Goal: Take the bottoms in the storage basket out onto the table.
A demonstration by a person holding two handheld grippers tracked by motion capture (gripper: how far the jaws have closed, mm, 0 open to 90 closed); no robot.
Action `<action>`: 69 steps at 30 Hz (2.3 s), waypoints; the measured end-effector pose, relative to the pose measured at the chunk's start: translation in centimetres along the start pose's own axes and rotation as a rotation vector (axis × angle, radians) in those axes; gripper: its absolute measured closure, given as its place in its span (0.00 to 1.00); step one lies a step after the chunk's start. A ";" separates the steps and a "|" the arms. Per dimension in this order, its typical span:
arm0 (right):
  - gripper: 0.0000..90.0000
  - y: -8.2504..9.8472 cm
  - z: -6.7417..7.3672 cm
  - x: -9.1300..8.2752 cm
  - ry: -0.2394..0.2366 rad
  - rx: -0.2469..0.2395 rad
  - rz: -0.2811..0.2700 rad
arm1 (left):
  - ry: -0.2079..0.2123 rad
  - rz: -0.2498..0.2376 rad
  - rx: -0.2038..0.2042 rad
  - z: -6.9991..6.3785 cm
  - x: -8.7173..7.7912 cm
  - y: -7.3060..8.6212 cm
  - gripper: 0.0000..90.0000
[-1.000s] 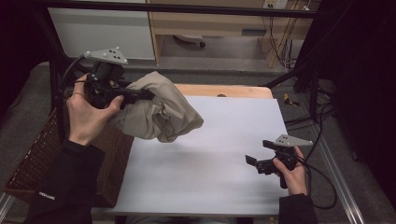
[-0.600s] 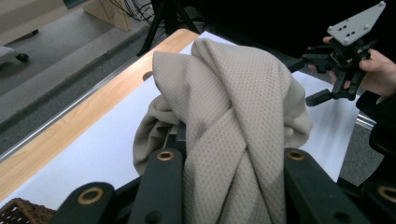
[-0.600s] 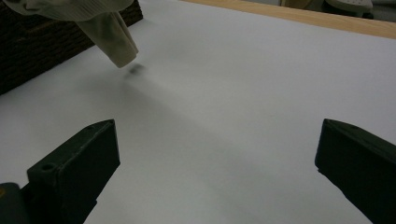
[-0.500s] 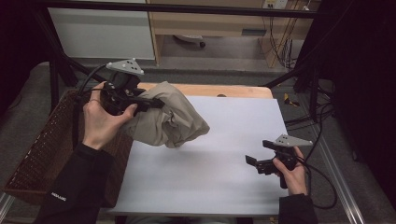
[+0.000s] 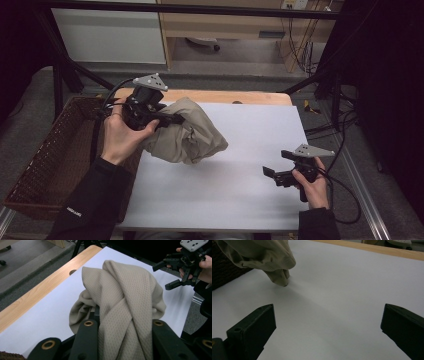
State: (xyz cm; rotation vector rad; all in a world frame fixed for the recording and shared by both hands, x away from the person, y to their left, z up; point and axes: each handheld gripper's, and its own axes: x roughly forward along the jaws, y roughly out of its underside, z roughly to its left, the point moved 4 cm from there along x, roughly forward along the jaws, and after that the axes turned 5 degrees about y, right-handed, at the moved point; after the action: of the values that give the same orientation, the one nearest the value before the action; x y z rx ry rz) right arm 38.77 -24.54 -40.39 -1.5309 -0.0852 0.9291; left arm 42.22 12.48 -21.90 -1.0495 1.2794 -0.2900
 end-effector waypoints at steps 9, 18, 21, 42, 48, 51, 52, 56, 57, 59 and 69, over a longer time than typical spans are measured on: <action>0.00 0.0 0.0 0.0 0.000 0.000 0.000 | 0.012 0.033 -0.001 -0.2 1.4 0.4 0.78; 0.00 0.0 0.0 0.0 -0.001 -0.002 0.000 | 0.019 0.068 0.002 -0.6 3.2 1.0 0.78; 0.00 0.0 -0.1 0.0 -0.001 -0.002 -0.001 | 0.023 0.080 -0.001 -0.7 3.8 1.3 0.78; 0.00 0.0 -0.1 -0.1 -0.001 0.002 -0.002 | 0.070 0.112 -0.030 -1.3 7.5 4.2 0.78; 0.00 0.0 -0.1 -0.2 0.001 0.002 -0.004 | 0.067 0.121 -0.032 -1.6 8.3 4.9 0.78; 0.00 0.0 -0.1 -0.2 0.001 0.002 -0.003 | 0.069 0.117 -0.034 -1.7 8.6 5.2 0.78; 0.00 0.0 -0.1 -0.2 0.000 0.003 -0.003 | 0.068 0.117 -0.035 -1.8 8.8 5.4 0.78; 0.00 0.0 -0.1 -0.1 0.002 0.003 -0.001 | 0.067 0.125 -0.032 -2.0 9.3 5.8 0.78; 0.00 0.0 -0.1 -0.1 0.002 0.003 -0.001 | 0.069 0.126 -0.034 -2.0 9.4 5.9 0.78; 0.00 0.0 -0.1 -0.1 0.002 0.002 -0.001 | 0.069 0.132 -0.033 -2.1 9.6 6.1 0.78; 0.00 0.0 -0.1 -0.1 0.002 0.002 0.000 | 0.074 0.156 -0.036 -2.5 11.1 7.4 0.77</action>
State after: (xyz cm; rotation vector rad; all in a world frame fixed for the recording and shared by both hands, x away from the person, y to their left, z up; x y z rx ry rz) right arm 38.71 -24.69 -40.34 -1.5300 -0.0827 0.9267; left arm 40.97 7.43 -34.47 -0.9710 1.4293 -0.1889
